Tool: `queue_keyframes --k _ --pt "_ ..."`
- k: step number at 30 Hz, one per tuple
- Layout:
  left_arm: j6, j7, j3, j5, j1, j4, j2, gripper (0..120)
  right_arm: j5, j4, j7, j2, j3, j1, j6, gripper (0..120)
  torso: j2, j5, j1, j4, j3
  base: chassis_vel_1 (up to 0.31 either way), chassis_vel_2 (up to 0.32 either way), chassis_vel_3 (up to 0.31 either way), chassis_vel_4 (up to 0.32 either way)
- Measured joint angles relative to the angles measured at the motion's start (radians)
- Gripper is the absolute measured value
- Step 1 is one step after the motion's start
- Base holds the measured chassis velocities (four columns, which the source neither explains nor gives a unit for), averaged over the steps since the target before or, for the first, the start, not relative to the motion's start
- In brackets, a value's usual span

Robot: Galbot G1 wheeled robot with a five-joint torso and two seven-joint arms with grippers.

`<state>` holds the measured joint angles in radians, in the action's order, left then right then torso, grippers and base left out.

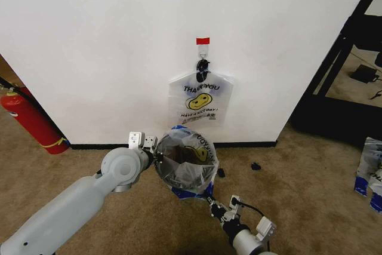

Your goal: Pick up the garbage bag from the wall and place it over the trash bin.

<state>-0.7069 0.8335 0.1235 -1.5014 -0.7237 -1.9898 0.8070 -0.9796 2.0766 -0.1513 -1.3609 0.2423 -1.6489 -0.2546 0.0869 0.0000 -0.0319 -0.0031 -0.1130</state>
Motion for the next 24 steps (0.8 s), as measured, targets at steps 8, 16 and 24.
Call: queue_keyframes --k 8,16,24 --pt "-0.007 0.014 -0.016 -0.034 -0.013 -0.032 -0.008 0 0.02 -0.058 -0.003 -0.005 0.015 0.028 0.011 0 0.0 0.0 0.0 0.0 0.0 0.0 0.0 0.0 0.0" --pt "-0.018 0.026 -0.037 -0.07 -0.046 -0.091 -0.025 0 0.039 -0.096 -0.002 -0.005 0.028 0.056 0.02 0 0.0 0.0 0.0 0.0 0.0 0.0 0.0 0.0 0.0" --pt "-0.025 0.013 -0.053 -0.049 -0.081 -0.11 -0.041 0 0.069 -0.092 0.007 0.004 0.029 0.042 0.024 0 0.0 0.0001 0.0 0.0001 0.0 0.0 0.0 0.0 0.0"
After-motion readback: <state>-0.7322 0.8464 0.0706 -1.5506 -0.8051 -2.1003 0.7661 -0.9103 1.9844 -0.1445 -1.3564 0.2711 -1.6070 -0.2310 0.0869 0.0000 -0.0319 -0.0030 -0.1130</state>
